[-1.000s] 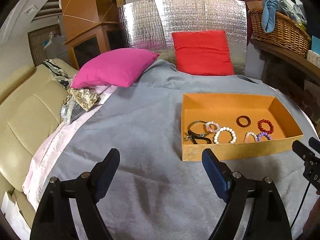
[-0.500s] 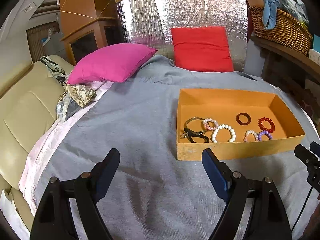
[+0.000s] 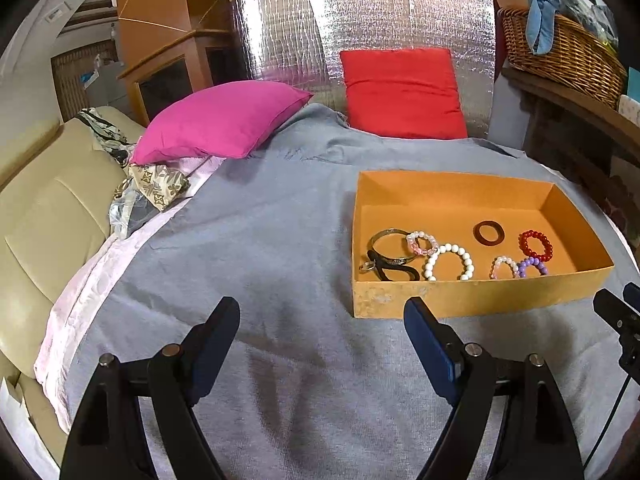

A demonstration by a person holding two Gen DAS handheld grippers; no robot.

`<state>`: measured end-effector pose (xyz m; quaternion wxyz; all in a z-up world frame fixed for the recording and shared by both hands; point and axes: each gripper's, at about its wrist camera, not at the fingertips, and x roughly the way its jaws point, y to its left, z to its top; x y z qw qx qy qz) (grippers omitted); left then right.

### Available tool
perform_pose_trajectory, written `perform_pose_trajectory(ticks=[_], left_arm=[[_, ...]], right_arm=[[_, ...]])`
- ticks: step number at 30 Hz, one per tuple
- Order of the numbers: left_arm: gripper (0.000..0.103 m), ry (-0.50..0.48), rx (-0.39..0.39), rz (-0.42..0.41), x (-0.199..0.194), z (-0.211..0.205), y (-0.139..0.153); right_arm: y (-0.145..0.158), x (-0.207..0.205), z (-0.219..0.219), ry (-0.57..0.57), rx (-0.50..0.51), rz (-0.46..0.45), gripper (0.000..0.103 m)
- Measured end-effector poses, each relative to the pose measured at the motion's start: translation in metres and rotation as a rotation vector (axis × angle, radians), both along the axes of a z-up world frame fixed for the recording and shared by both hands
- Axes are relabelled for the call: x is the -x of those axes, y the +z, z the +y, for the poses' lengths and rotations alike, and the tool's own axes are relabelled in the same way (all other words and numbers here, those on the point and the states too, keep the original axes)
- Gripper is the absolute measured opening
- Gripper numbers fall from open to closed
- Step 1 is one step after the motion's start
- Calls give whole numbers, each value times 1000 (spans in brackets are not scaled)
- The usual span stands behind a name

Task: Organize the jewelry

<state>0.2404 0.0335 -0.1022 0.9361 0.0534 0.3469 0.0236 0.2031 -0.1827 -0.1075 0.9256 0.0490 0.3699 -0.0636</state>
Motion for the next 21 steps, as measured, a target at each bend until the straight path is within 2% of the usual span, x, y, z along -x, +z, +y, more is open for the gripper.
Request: perform_pose_trajectory(ticks=[15,21], left_arm=[[84,-7,0,-2,0,-3,1],[84,6,4,-1,-4,-5,10]], right_arm=[[-1,-2,-2,-7,-2,2,76],[5,-6,-2,1,-15,1,76]])
